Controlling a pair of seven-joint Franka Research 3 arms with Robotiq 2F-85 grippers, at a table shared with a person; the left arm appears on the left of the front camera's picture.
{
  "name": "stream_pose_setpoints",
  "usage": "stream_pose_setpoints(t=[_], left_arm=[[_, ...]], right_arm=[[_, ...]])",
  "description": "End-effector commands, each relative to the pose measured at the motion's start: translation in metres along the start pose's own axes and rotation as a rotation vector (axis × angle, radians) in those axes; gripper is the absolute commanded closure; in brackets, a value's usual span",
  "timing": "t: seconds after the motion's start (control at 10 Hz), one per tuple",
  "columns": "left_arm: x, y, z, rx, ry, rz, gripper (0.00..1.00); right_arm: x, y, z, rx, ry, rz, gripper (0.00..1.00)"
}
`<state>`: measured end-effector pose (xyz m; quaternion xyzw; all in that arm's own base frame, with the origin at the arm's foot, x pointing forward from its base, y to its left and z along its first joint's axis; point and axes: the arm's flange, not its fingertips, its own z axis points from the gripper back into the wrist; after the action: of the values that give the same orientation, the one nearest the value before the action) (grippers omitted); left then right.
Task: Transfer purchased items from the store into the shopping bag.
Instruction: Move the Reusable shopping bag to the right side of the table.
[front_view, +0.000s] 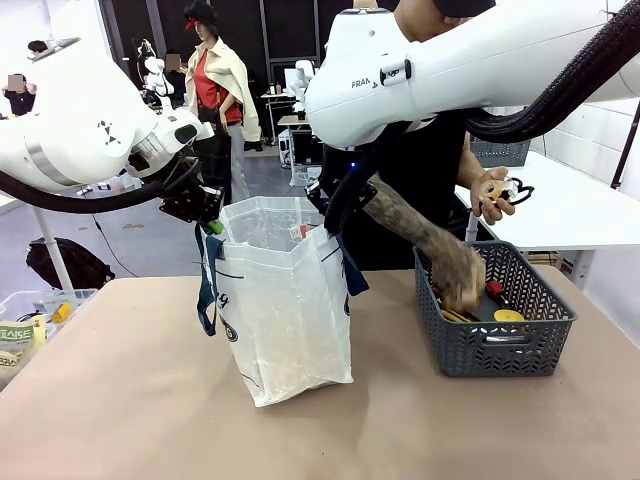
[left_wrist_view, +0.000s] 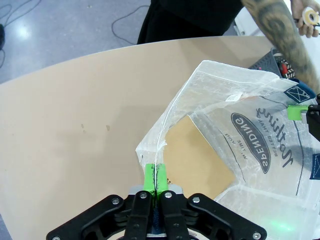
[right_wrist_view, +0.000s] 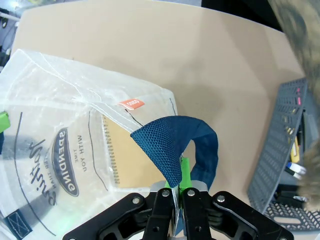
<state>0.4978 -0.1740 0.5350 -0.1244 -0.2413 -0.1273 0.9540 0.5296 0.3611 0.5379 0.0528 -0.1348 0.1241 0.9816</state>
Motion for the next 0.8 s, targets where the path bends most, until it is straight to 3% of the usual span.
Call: stream_pose_setpoints(t=[0.0,0.7], left_arm=[[-0.0016,0.0008,0.003,-0.009,-0.005,0.016,1.0],[-0.0016,0.0008,0.003,-0.009,-0.005,0.016,1.0]], right_arm=[[0.0001,-0.0022,0.0015,0.021,0.007,0.008,1.0],[0.0001,-0.0022,0.0015,0.021,0.007,0.008,1.0]])
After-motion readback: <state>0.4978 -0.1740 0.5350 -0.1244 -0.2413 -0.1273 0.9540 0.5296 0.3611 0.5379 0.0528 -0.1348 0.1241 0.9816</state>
